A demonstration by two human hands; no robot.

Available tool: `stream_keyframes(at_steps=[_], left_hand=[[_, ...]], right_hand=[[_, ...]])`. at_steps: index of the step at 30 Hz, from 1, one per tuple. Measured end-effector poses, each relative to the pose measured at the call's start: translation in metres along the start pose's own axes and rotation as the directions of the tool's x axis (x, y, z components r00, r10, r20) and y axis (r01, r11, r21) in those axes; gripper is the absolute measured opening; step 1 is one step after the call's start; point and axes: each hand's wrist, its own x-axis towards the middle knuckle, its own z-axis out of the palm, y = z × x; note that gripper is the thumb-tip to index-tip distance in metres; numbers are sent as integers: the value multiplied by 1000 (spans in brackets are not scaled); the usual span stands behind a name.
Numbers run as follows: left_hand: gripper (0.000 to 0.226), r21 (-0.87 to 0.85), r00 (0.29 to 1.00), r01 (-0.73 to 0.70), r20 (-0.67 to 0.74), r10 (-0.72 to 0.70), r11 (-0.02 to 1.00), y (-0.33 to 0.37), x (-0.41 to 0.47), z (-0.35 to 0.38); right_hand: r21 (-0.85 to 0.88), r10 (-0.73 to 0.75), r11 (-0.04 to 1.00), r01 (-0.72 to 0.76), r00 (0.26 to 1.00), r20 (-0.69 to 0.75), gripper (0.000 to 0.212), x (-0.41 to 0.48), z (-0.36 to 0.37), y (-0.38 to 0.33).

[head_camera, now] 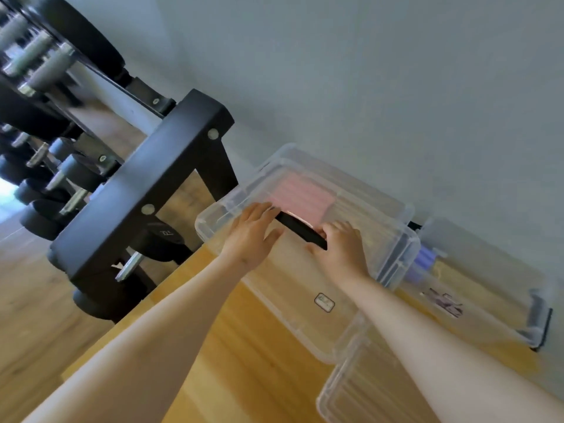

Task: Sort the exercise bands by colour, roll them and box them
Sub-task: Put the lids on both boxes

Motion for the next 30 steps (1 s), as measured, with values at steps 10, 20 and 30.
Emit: stream_keyframes(at_steps=[10, 20, 30], left_hand=[[52, -30, 997, -62, 44, 63, 998, 1, 65, 15], [52, -9, 996, -56, -72, 55, 998, 0, 83, 34], [52, 34, 996, -33, -87, 36, 999, 0, 88, 41]], right_hand=[[75, 10, 997, -5, 997, -75, 26, 44, 3, 40], [129, -51, 990, 49, 999, 15, 26, 78, 2, 62], [205, -83, 975, 82, 997, -2, 21, 83, 9, 73]])
